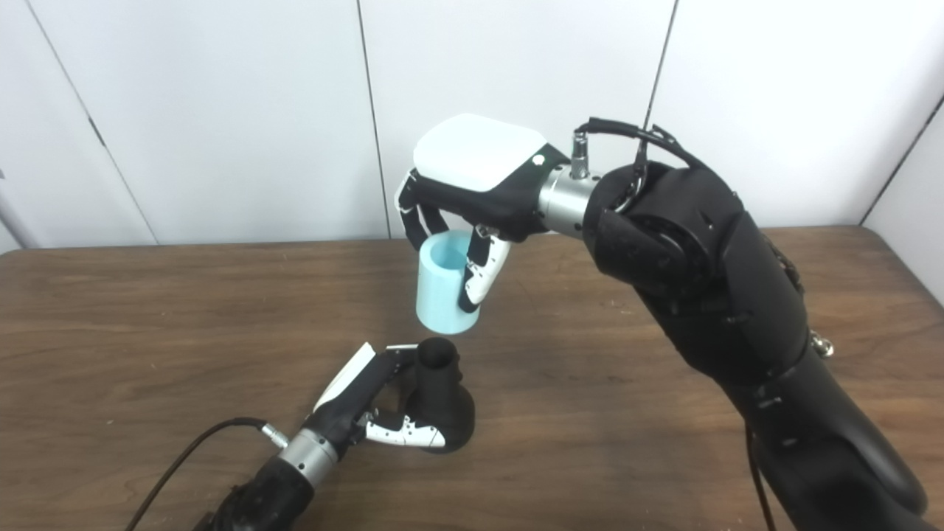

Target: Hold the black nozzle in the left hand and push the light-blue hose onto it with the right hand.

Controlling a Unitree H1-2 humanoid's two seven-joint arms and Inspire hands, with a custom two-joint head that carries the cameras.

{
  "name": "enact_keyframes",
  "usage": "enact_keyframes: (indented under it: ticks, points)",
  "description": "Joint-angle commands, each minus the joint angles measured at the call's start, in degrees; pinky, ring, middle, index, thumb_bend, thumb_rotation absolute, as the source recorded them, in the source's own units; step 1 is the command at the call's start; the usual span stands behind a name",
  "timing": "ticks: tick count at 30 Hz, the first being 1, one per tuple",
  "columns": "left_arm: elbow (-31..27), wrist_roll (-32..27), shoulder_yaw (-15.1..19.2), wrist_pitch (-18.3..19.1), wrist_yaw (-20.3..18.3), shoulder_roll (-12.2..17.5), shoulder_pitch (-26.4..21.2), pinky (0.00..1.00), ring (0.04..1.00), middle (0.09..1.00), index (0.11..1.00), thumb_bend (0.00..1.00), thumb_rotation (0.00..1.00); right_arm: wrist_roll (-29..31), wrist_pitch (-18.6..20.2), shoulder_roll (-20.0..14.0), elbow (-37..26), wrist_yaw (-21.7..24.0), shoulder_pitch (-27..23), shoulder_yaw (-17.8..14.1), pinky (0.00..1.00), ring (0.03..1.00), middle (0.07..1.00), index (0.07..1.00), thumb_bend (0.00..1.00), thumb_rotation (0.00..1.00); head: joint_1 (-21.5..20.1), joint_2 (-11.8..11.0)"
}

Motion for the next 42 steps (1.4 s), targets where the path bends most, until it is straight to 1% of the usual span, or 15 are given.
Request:
enact_keyframes:
  ticks: [1,8,12,17,20,26,31,34,42]
  points:
    - [0.09,1.18,-1.3,1.9,-2.07,0.18,0.15,0.97,0.896,0.771,0.483,0.52,0.07,0.26,1.79,0.09,-2.16,0.49,-4.17,-1.05,0.1,0.183,0.47,0.482,0.53,0.0,0.01,0.1]
    - [0.15,1.3,-1.36,2.12,-2.14,0.3,0.08,0.97,0.896,0.771,0.483,0.52,0.07,0.57,4.77,-0.02,-2.8,3.33,-4.81,-0.77,0.1,0.176,0.47,0.482,0.53,0.0,-0.08,0.15]
    - [0.0,1.26,-1.34,2.39,-2.18,0.31,0.04,0.97,0.896,0.771,0.483,0.52,0.07,0.07,5.81,0.03,-3.02,4.08,-4.86,-0.27,0.1,0.181,0.47,0.482,0.53,0.0,-0.09,0.21]
    - [-0.09,1.37,-1.39,2.61,-2.2,0.26,0.0,0.97,0.897,0.771,0.483,0.52,0.07,0.88,6.91,0.3,-3.32,4.76,-4.96,-0.01,0.11,0.187,0.47,0.482,0.53,0.0,-0.09,0.32]
    - [-0.01,1.4,-1.38,2.86,-2.25,0.23,-0.12,0.97,0.897,0.771,0.483,0.52,0.07,1.89,6.85,0.49,-3.13,4.59,-4.81,0.0,0.1,0.184,0.47,0.482,0.53,0.0,0.0,0.33]
    - [-0.26,1.57,-1.5,3.06,-2.2,0.15,-0.12,0.97,0.897,0.772,0.483,0.52,0.07,2.96,5.56,0.73,-2.15,3.14,-3.77,0.02,0.1,0.18,0.47,0.482,0.53,0.0,0.06,0.24]
    - [-0.24,1.68,-1.62,3.02,-2.2,0.13,-0.22,0.97,0.897,0.772,0.483,0.52,0.07,2.89,5.02,0.99,-1.46,2.45,-3.2,0.4,0.1,0.181,0.47,0.481,0.53,0.0,0.2,0.36]
    - [0.15,1.7,-1.59,2.39,-2.02,0.22,-0.35,0.96,0.896,0.772,0.483,0.52,0.07,2.83,4.86,1.25,-0.69,2.19,-2.72,0.87,0.12,0.205,0.471,0.481,0.53,0.0,0.2,0.36]
    - [-0.07,1.8,-1.6,2.31,-1.97,0.2,-0.31,0.96,0.896,0.771,0.483,0.52,0.07,2.43,5.25,1.69,-0.1,2.35,-1.76,1.5,0.13,0.217,0.471,0.481,0.53,0.0,0.32,0.51]
